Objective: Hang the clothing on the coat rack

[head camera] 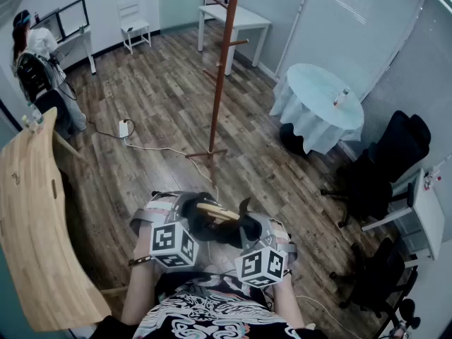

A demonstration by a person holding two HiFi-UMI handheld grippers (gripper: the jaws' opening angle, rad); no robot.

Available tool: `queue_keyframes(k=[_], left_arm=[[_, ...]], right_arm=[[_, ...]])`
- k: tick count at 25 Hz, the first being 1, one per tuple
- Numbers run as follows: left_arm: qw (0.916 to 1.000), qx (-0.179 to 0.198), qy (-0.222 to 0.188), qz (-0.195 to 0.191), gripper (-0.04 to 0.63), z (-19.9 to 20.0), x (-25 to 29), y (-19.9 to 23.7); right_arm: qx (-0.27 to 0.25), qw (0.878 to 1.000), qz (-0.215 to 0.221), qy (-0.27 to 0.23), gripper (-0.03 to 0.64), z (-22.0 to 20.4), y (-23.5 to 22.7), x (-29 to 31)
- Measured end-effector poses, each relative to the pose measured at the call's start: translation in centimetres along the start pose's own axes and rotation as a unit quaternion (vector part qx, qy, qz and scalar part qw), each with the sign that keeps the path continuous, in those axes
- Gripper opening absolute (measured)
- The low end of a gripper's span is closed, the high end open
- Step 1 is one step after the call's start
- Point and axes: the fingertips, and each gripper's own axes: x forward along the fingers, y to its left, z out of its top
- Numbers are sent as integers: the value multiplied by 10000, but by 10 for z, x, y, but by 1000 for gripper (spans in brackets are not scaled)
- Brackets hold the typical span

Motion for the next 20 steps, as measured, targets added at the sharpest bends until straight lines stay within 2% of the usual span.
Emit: queue_keyframes(k=[7,20], left_arm=[[9998,-34,-27,-208,87,-3,4,-6],[10000,30,14,-91,86,-4,-14,-6]], right_arm=[[39,9999,116,36,23,-2,5,0],[-60,9997,181,-139,23,11,11,-10]])
